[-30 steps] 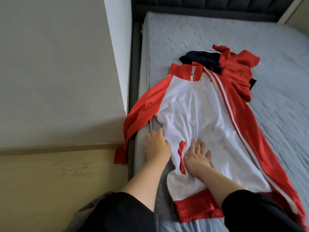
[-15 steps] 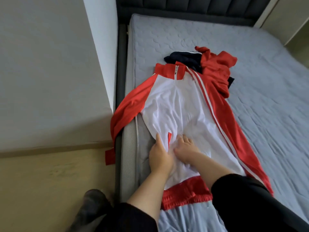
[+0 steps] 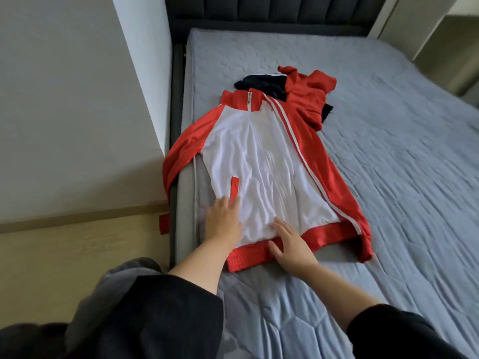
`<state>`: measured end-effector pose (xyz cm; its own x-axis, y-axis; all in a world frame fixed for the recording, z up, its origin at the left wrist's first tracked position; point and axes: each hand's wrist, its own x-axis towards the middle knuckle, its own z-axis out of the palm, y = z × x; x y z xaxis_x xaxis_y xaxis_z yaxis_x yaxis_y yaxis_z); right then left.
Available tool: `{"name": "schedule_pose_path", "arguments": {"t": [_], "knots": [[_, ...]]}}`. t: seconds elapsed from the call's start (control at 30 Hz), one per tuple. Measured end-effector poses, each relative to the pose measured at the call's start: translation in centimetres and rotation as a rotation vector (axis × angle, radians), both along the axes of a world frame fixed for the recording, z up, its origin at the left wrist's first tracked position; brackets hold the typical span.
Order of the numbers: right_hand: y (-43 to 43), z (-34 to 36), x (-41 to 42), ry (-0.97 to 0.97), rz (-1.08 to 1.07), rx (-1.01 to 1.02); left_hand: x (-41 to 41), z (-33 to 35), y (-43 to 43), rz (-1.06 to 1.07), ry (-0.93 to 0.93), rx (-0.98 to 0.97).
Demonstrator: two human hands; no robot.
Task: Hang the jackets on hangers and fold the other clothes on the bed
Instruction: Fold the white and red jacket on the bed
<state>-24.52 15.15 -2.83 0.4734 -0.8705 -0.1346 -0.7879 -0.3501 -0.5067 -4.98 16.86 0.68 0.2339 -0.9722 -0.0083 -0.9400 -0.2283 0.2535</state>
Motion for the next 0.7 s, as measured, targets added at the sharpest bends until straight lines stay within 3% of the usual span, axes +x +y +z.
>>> {"name": "schedule_pose_path", "arguments": {"t": [0.03,0.1,0.17,0.23,0.3,0.47,0.57,0.7], "knots": [[0.5,0.0,-0.7,-0.014,0.027,-0.061,-0.8,0.5,0.2,-0.159,0.048,-0.021],[1.0,-0.4,-2.1,-0.012,0.105,-0.184,-2.6,0.6,0.9,-0.416,0.148,0.113],[1.2,-0.7,-3.1,0.126,0.191,-0.182,-4.1,-0.1,1.7,-0.551,0.000,0.302],[1.2,-1.0,-3.7,0.301,0.206,-0.120,-4.9,-1.0,2.2,-0.544,-0.211,0.355],[0.6,-1.2,-3.7,0.420,0.154,-0.178,-5.1,-1.1,2.1,-0.494,-0.301,0.308],[-2.1,-0.9,-2.3,0.562,0.052,-0.443,-3.2,0.0,0.8,-0.326,-0.079,0.268],[-3.3,1.7,-1.5,0.519,0.111,-0.300,-1.5,1.5,-0.4,-0.252,0.028,0.330],[-3.1,4.7,-0.2,0.626,0.350,-0.064,-1.0,2.1,-0.1,-0.329,-0.135,0.548]]}}
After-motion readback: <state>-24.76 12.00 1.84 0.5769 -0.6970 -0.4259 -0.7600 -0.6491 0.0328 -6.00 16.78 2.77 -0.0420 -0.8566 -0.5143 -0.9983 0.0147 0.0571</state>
